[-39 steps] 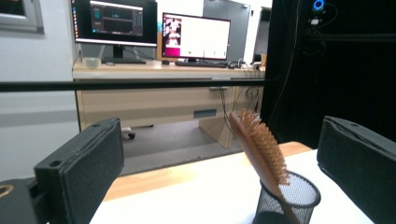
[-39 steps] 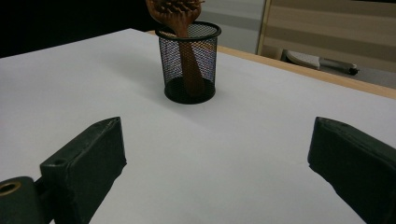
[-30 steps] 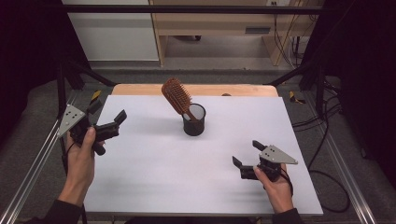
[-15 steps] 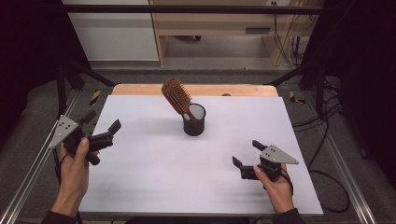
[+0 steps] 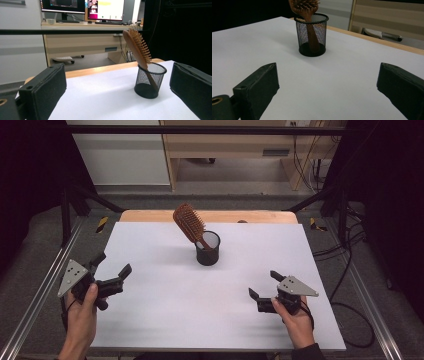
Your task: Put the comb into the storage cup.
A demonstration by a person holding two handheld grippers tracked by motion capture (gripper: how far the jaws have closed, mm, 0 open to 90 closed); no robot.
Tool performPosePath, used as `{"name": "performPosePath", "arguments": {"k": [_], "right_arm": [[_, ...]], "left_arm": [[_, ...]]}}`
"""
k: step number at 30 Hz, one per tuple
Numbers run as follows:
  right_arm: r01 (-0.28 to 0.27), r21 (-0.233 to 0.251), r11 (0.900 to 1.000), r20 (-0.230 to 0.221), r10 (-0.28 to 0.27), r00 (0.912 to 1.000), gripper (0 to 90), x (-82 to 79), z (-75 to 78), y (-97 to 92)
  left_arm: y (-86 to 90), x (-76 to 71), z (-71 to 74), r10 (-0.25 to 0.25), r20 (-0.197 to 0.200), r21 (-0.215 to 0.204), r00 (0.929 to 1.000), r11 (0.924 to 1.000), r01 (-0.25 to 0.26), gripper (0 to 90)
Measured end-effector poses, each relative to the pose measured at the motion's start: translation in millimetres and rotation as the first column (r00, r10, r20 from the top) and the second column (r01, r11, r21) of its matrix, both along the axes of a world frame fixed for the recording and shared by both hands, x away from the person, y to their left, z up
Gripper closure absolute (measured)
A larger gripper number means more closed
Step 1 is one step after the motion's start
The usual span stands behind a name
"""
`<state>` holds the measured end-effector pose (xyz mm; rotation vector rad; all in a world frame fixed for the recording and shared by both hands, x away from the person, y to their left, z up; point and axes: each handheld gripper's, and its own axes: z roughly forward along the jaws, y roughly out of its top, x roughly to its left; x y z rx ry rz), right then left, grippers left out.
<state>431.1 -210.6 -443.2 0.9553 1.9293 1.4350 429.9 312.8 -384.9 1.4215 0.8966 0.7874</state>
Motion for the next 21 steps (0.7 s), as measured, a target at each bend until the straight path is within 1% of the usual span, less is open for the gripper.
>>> {"name": "performPosePath", "arguments": {"k": [2, 3, 4, 7, 11, 14, 17, 19, 21], "right_arm": [[-0.001, 0.006, 1.0000, -0.003, 0.001, 1.0000, 5.5, 0.7, -0.6, -1.1], [0.000, 0.006, 1.0000, -0.003, 0.000, 1.0000, 5.9, 0.9, -0.9, -1.3], [0.000, 0.005, 1.0000, -0.003, 0.000, 1.0000, 6.0, 0.8, -1.0, -1.4], [0.003, -0.002, 1.0000, 0.007, -0.003, 1.0000, 5.9, 0.7, -1.3, -1.8], [0.011, 0.001, 0.9999, 0.020, -0.011, 0.9997, 6.0, 0.2, -1.4, -3.2], [0.016, 0.008, 0.9998, 0.019, -0.017, 0.9997, 6.3, 1.0, -2.5, -4.6], [0.029, 0.011, 0.9995, 0.021, -0.030, 0.9993, 6.2, 2.1, -3.5, -5.8], [0.035, 0.012, 0.9993, 0.012, -0.035, 0.9993, 6.1, 2.5, -3.9, -6.1], [0.034, 0.012, 0.9993, 0.013, -0.034, 0.9993, 6.1, 1.7, -3.4, -6.0]], "left_arm": [[1.9, -2.9, -4.7, 0.020, 0.000, 0.002, 0.9998, 0.9998, -0.020, 1.1], [3.0, -4.3, -7.1, 0.024, 0.002, -0.004, 0.9997, 0.9997, -0.024, 1.3], [4.0, -5.8, -9.4, 0.024, -0.001, -0.009, 0.9997, 0.9997, -0.024, 1.2], [6.9, -9.1, -15.2, 0.019, -0.002, 0.000, 0.9998, 0.9998, -0.019, 1.2], [11.3, -12.8, -20.9, 0.018, -0.003, 0.011, 0.9998, 0.9998, -0.017, 1.3], [14.1, -15.9, -26.3, 0.021, 0.005, 0.009, 0.9998, 0.9997, -0.021, 1.3], [15.2, -18.0, -33.4, 0.012, -0.008, -0.010, 0.9999, 0.9999, -0.012, 1.9], [14.8, -18.9, -37.5, 0.015, -0.010, -0.006, 0.9998, 0.9999, -0.015, 2.8], [15.0, -19.9, -40.8, 0.016, -0.008, -0.008, 0.9998, 0.9998, -0.016, 3.2]]}}
